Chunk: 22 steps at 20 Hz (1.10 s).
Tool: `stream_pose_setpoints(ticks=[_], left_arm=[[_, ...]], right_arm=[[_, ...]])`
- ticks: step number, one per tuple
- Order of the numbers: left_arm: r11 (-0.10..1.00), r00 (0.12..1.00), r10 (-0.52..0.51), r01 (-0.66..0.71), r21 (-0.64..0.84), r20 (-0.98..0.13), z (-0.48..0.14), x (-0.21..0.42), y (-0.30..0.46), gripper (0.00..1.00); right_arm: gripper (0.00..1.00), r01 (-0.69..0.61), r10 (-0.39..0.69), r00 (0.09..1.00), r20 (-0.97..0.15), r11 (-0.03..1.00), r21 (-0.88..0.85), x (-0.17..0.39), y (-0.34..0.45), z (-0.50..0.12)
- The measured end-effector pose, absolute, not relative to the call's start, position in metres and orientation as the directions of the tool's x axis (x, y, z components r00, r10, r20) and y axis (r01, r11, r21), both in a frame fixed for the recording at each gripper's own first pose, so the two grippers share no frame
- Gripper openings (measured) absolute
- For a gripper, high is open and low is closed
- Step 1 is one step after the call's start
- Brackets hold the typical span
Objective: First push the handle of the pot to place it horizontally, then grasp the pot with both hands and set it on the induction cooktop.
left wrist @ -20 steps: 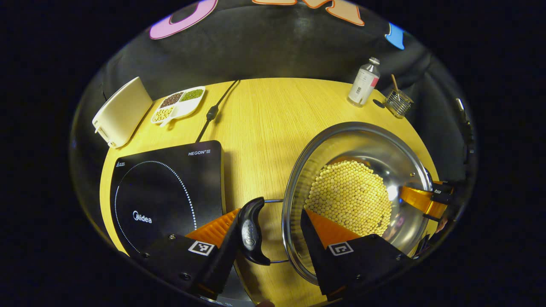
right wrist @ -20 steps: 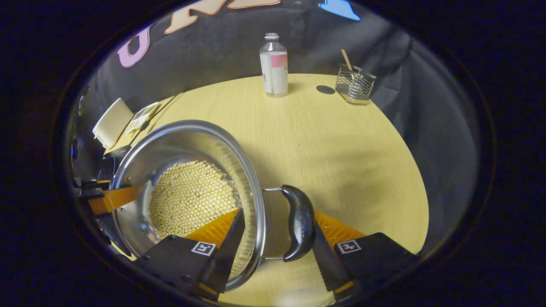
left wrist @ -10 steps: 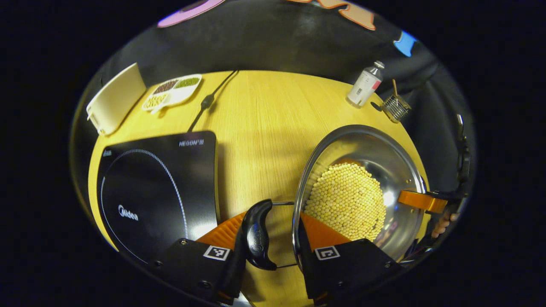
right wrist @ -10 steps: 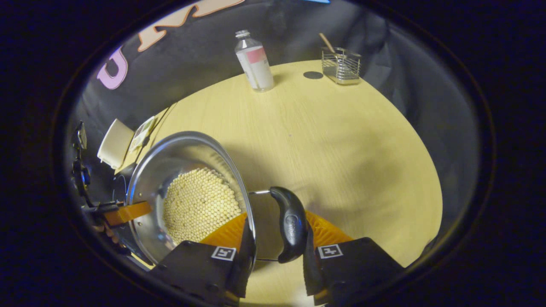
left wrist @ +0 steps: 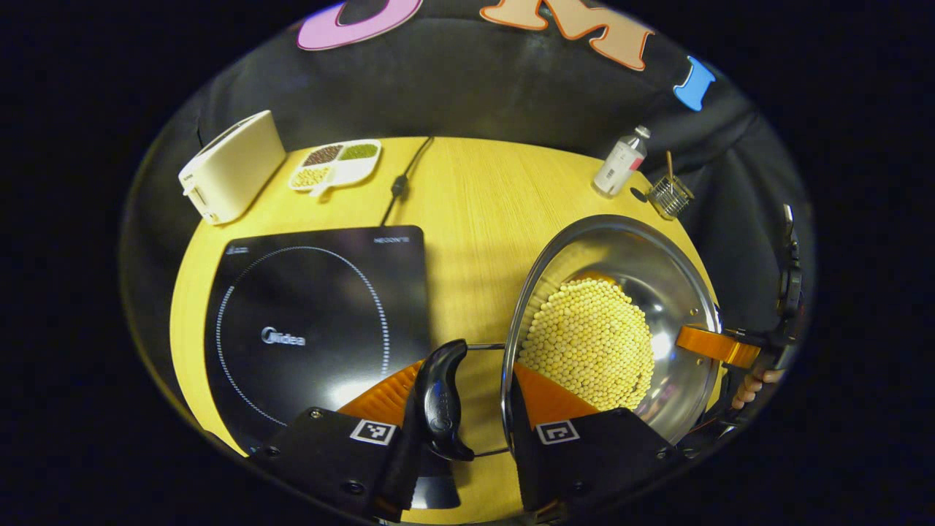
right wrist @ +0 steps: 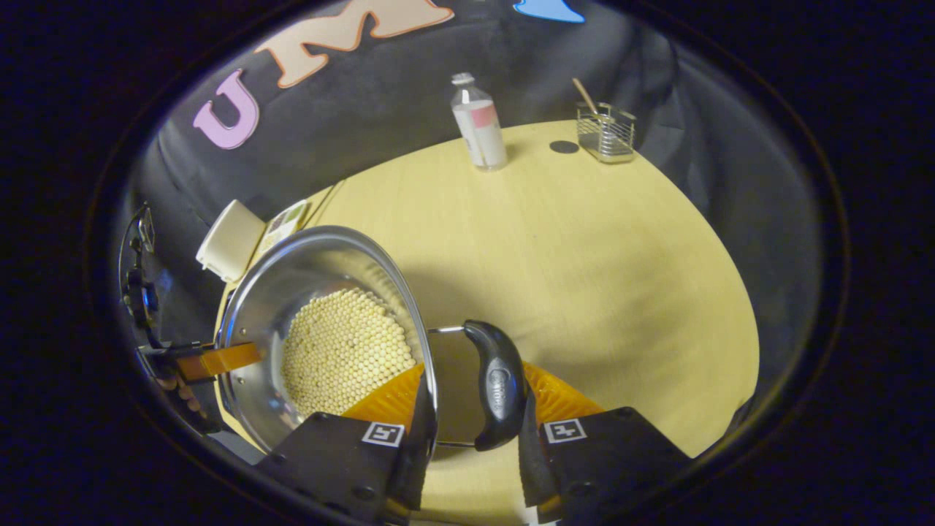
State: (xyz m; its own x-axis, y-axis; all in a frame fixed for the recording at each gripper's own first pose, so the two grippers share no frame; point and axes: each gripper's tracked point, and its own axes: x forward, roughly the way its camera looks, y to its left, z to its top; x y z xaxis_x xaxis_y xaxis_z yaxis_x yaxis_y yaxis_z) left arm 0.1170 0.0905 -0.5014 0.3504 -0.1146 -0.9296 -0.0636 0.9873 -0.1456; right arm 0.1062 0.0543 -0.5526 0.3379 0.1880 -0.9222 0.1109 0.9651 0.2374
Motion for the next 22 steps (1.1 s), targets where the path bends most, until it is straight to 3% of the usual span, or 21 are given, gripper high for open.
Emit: stream_pose_setpoints(ticks=[3, 4, 15, 16, 17, 20, 21, 22], left_arm=[[0.990, 0.392, -0.084, -0.076, -0.123, -0.916, -0.479, 0.111, 0.118, 0.58], [0.990, 0.401, -0.075, -0.080, -0.117, -0.913, -0.474, 0.109, 0.128, 0.55], [0.975, 0.418, -0.092, -0.145, -0.166, -0.904, -0.467, 0.087, 0.248, 0.55], [0.974, 0.415, -0.096, -0.146, -0.171, -0.905, -0.470, 0.085, 0.260, 0.55], [0.973, 0.413, -0.100, -0.147, -0.175, -0.905, -0.472, 0.085, 0.270, 0.55], [0.973, 0.417, -0.114, -0.138, -0.186, -0.902, -0.482, 0.086, 0.298, 0.55], [0.972, 0.417, -0.118, -0.136, -0.190, -0.901, -0.487, 0.087, 0.306, 0.55], [0.971, 0.407, -0.124, -0.139, -0.196, -0.905, -0.494, 0.085, 0.314, 0.55]], right_arm=[[0.54, 0.100, 0.229, 0.352, -0.907, 0.955, 0.280, 0.105, 0.085, -0.539], [0.47, 0.085, 0.235, 0.357, -0.904, 0.956, 0.282, 0.106, 0.095, -0.535], [0.47, 0.017, 0.206, 0.355, -0.912, 0.974, 0.227, 0.106, 0.216, -0.518], [0.54, 0.020, 0.201, 0.352, -0.914, 0.975, 0.222, 0.105, 0.227, -0.519], [0.47, 0.025, 0.194, 0.349, -0.917, 0.976, 0.216, 0.103, 0.238, -0.521], [0.47, 0.030, 0.173, 0.344, -0.923, 0.980, 0.195, 0.101, 0.266, -0.526], [0.60, 0.033, 0.166, 0.340, -0.926, 0.982, 0.188, 0.099, 0.275, -0.528], [0.47, 0.036, 0.156, 0.334, -0.929, 0.983, 0.178, 0.099, 0.283, -0.532]])
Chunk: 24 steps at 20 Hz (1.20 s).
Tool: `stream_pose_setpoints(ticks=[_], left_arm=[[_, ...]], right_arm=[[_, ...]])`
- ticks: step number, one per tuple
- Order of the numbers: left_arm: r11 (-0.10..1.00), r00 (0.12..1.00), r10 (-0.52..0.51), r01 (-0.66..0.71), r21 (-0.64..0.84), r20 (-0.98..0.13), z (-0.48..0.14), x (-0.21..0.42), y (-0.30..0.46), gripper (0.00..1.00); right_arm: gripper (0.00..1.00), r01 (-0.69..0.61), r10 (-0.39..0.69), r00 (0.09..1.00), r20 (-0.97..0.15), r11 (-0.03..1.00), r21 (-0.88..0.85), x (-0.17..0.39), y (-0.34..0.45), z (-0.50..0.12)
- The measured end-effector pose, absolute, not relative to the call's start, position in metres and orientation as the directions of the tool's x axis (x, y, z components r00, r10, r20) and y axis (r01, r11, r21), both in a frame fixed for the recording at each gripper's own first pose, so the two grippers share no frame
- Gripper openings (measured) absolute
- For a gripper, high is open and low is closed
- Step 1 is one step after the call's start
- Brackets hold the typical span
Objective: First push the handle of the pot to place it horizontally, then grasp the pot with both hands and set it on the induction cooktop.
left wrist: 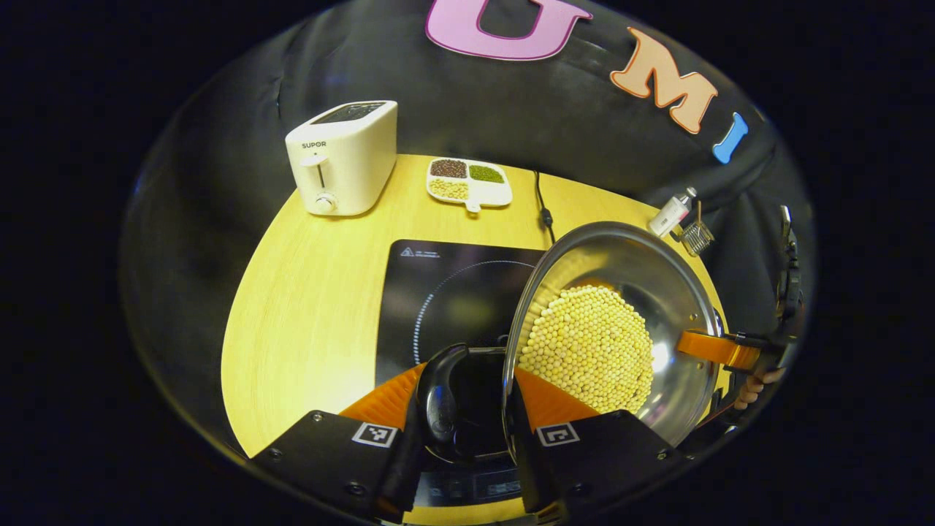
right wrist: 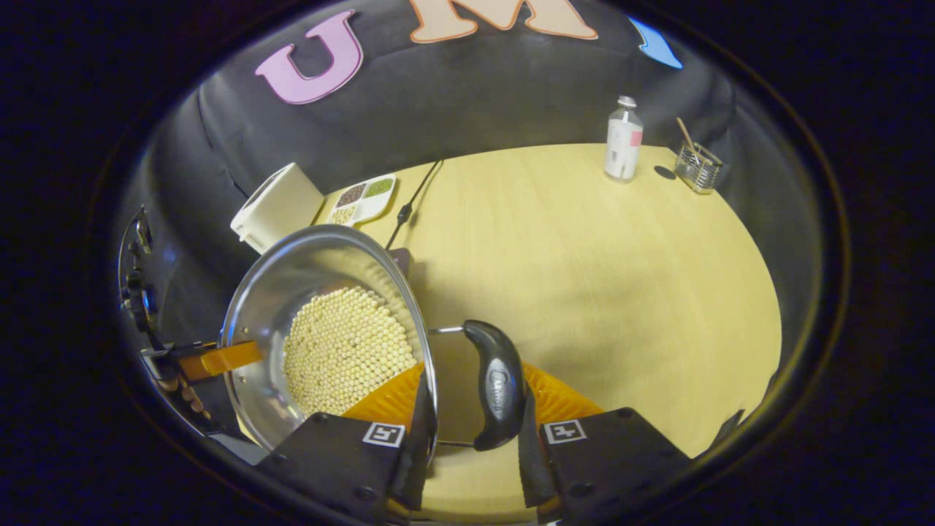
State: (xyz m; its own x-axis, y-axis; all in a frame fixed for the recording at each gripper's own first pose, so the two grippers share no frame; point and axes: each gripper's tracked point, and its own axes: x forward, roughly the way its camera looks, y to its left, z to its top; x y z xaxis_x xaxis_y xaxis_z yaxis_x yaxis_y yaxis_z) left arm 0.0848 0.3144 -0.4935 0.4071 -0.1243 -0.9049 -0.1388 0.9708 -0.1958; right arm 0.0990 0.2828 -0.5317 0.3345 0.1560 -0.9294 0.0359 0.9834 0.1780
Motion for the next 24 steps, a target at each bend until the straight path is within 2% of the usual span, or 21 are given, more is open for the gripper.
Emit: stream_pose_setpoints(ticks=[2, 4, 5, 10, 11, 16, 21, 24], left_arm=[[0.967, 0.393, -0.138, -0.146, -0.210, -0.909, -0.501, 0.083, 0.328, 0.55], [0.968, 0.416, -0.143, -0.130, -0.214, -0.898, -0.501, 0.091, 0.339, 0.56], [0.969, 0.422, -0.146, -0.121, -0.215, -0.895, -0.502, 0.095, 0.345, 0.55], [0.977, 0.465, -0.136, -0.084, -0.196, -0.875, -0.505, 0.122, 0.367, 0.54], [0.979, 0.472, -0.131, -0.079, -0.190, -0.872, -0.505, 0.125, 0.370, 0.54], [0.980, 0.498, -0.108, -0.091, -0.175, -0.860, -0.502, 0.128, 0.381, 0.55], [0.979, 0.490, -0.112, -0.094, -0.180, -0.864, -0.503, 0.124, 0.378, 0.61], [0.971, 0.522, -0.106, -0.129, -0.201, -0.846, -0.496, 0.122, 0.376, 0.64]], right_arm=[[0.47, 0.036, 0.137, 0.322, -0.937, 0.987, 0.157, 0.098, 0.296, -0.537], [0.47, 0.038, 0.128, 0.317, -0.940, 0.988, 0.147, 0.103, 0.308, -0.538], [0.54, 0.042, 0.122, 0.316, -0.941, 0.989, 0.142, 0.105, 0.312, -0.540], [0.54, 0.075, 0.108, 0.296, -0.949, 0.988, 0.135, 0.121, 0.333, -0.548], [0.48, 0.079, 0.108, 0.292, -0.950, 0.988, 0.136, 0.123, 0.335, -0.550], [0.48, 0.088, 0.090, 0.303, -0.949, 0.989, 0.122, 0.131, 0.340, -0.556], [0.63, 0.073, 0.051, 0.334, -0.941, 0.994, 0.080, 0.128, 0.339, -0.548], [0.63, 0.102, 0.062, 0.362, -0.930, 0.989, 0.106, 0.134, 0.337, -0.533]])
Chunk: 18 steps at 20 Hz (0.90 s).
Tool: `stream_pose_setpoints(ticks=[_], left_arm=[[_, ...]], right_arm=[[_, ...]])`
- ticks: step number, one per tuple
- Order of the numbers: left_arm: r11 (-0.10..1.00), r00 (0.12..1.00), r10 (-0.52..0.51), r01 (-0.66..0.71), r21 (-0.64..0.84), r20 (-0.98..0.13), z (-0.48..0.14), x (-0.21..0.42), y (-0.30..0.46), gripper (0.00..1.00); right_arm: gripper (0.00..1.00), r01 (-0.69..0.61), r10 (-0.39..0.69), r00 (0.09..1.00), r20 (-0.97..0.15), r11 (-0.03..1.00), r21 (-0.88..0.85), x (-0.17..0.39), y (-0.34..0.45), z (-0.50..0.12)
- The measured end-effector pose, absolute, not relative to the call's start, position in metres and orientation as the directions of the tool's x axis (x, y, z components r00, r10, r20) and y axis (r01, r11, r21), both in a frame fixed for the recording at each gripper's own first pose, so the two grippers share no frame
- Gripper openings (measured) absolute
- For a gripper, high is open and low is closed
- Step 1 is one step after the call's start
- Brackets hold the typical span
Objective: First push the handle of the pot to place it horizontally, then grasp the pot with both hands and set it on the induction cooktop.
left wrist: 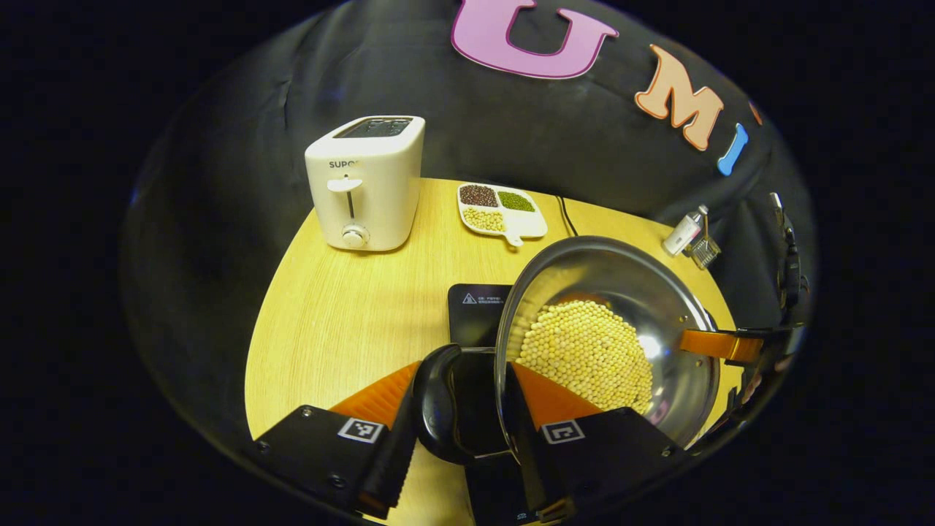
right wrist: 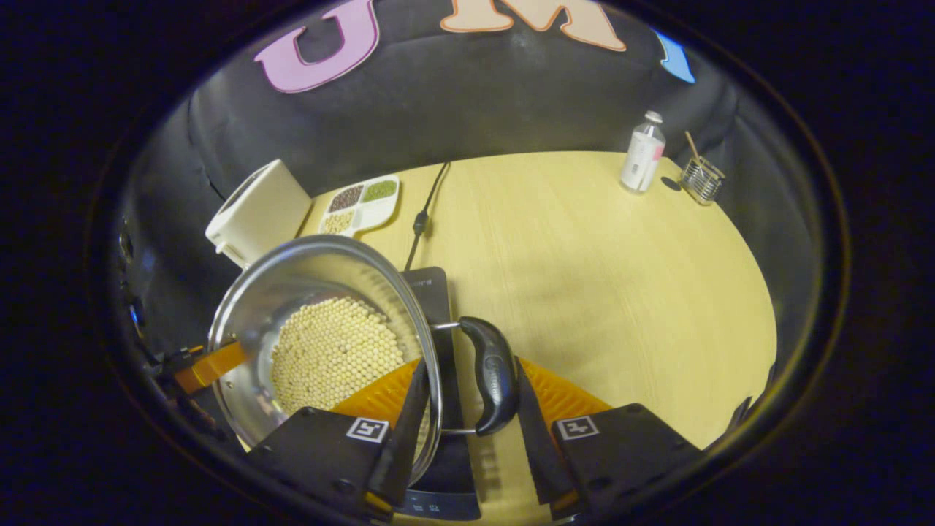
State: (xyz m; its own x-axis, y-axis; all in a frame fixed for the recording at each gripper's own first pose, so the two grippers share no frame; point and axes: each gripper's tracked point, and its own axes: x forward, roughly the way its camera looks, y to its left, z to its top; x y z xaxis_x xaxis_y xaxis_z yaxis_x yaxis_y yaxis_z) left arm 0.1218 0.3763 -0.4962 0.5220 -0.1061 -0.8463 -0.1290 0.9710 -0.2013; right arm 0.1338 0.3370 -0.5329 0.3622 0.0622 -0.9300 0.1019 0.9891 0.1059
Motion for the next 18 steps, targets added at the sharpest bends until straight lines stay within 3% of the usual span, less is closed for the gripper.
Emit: stream_pose_setpoints(ticks=[3, 5, 7, 9, 13, 15, 17, 18], left_arm=[[0.972, 0.565, -0.053, -0.161, -0.172, -0.824, -0.483, 0.120, 0.387, 0.72], [0.975, 0.585, -0.025, -0.165, -0.149, -0.810, -0.473, 0.119, 0.390, 0.77], [0.978, 0.599, 0.008, -0.172, -0.119, -0.801, -0.463, 0.113, 0.392, 0.76], [0.983, 0.633, 0.078, -0.177, -0.046, -0.770, -0.445, 0.113, 0.401, 0.77], [0.979, 0.699, 0.188, -0.187, 0.078, -0.689, -0.393, 0.104, 0.400, 0.77], [0.972, 0.725, 0.224, -0.213, 0.098, -0.652, -0.365, 0.095, 0.386, 0.76], [0.965, 0.744, 0.247, -0.244, 0.092, -0.621, -0.338, 0.081, 0.363, 0.79], [0.962, 0.754, 0.252, -0.262, 0.074, -0.606, -0.327, 0.075, 0.347, 0.79]], right_arm=[[0.72, 0.124, 0.073, 0.373, -0.925, 0.984, 0.128, 0.136, 0.330, -0.523], [0.72, 0.121, 0.070, 0.386, -0.920, 0.985, 0.126, 0.132, 0.324, -0.514], [0.75, 0.114, 0.060, 0.398, -0.916, 0.987, 0.115, 0.126, 0.317, -0.503], [0.85, 0.107, 0.060, 0.420, -0.905, 0.988, 0.115, 0.121, 0.307, -0.491], [0.86, 0.084, 0.094, 0.481, -0.872, 0.985, 0.153, 0.117, 0.286, -0.461], [0.87, 0.050, 0.124, 0.521, -0.845, 0.983, 0.175, 0.112, 0.270, -0.441], [0.98, -0.009, 0.154, 0.556, -0.817, 0.984, 0.179, 0.102, 0.250, -0.420], [0.96, -0.032, 0.151, 0.579, -0.801, 0.986, 0.163, 0.099, 0.235, -0.409]])
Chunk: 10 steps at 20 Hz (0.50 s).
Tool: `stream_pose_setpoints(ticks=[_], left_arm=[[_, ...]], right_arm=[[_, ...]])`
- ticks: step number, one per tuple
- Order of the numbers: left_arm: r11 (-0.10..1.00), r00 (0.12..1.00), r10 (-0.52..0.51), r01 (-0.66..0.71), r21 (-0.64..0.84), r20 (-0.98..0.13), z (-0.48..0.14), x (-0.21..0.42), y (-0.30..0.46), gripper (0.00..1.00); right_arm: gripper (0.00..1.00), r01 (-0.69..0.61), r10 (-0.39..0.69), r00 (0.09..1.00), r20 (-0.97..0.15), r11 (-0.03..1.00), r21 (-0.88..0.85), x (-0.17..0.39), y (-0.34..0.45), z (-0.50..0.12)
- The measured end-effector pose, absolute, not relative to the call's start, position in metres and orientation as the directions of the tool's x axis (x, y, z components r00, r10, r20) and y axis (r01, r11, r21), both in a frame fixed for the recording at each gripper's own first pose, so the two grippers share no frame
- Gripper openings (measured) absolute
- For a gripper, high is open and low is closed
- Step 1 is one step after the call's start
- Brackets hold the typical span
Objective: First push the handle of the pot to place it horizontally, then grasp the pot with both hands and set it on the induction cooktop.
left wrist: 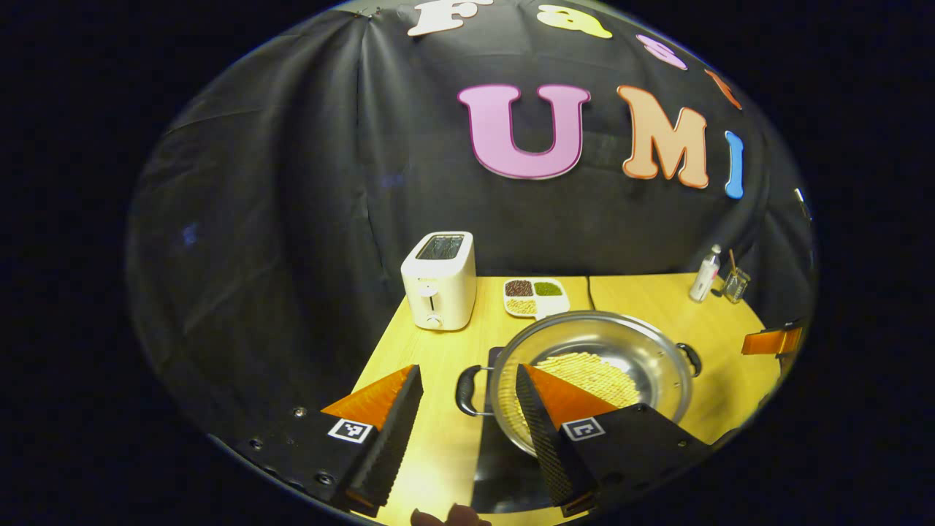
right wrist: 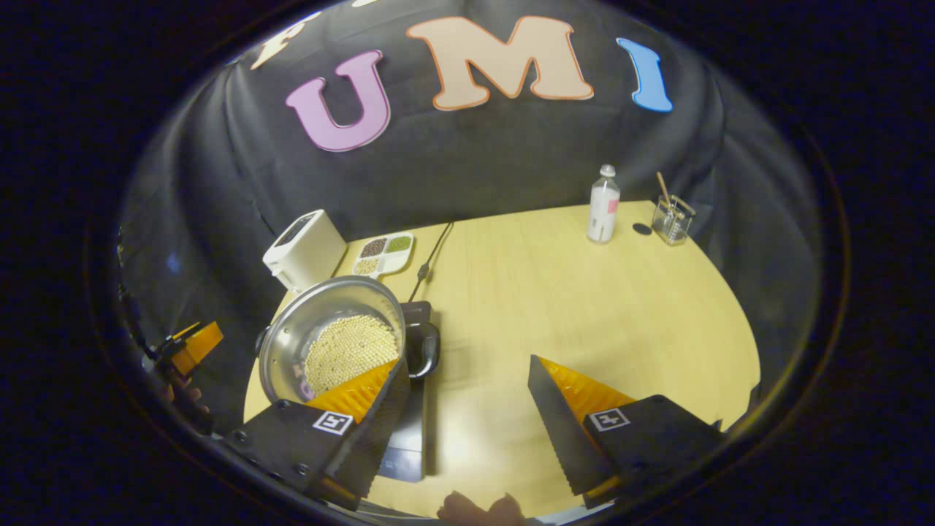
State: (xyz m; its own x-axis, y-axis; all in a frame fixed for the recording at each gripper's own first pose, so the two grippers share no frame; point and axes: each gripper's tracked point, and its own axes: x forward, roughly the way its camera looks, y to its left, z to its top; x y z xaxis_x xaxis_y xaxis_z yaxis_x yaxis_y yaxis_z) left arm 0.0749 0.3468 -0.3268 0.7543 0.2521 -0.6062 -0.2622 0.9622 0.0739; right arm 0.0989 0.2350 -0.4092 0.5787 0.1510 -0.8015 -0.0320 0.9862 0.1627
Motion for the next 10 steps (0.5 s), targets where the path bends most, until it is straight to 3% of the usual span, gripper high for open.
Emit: stream_pose_setpoints(ticks=[2, 3, 4, 5, 6, 7, 10], left_arm=[[0.956, 0.761, 0.245, -0.292, 0.020, -0.601, -0.311, 0.059, 0.312, 0.82], [0.954, 0.768, 0.239, -0.301, -0.005, -0.594, -0.302, 0.052, 0.294, 0.82], [0.952, 0.772, 0.237, -0.305, -0.017, -0.590, -0.294, 0.045, 0.279, 0.82], [0.950, 0.773, 0.244, -0.311, -0.015, -0.586, -0.285, 0.037, 0.266, 0.83], [0.949, 0.780, 0.249, -0.314, -0.015, -0.574, -0.274, 0.031, 0.253, 0.84], [0.951, 0.793, 0.244, -0.308, -0.023, -0.558, -0.260, 0.030, 0.237, 0.84], [0.965, 0.847, 0.215, -0.262, -0.029, -0.487, -0.215, 0.034, 0.192, 0.84]], right_arm=[[0.99, -0.069, 0.153, 0.625, -0.766, 0.988, 0.141, 0.088, 0.208, -0.388], [0.93, -0.080, 0.160, 0.647, -0.745, 0.987, 0.143, 0.083, 0.199, -0.378], [0.98, -0.088, 0.171, 0.663, -0.729, 0.985, 0.150, 0.077, 0.191, -0.368], [0.94, -0.098, 0.184, 0.676, -0.713, 0.982, 0.160, 0.072, 0.183, -0.358], [0.98, -0.102, 0.191, 0.691, -0.697, 0.981, 0.167, 0.068, 0.174, -0.346], [0.93, -0.103, 0.195, 0.705, -0.682, 0.979, 0.173, 0.064, 0.164, -0.335], [0.92, -0.084, 0.186, 0.757, -0.627, 0.978, 0.189, 0.060, 0.133, -0.298]])
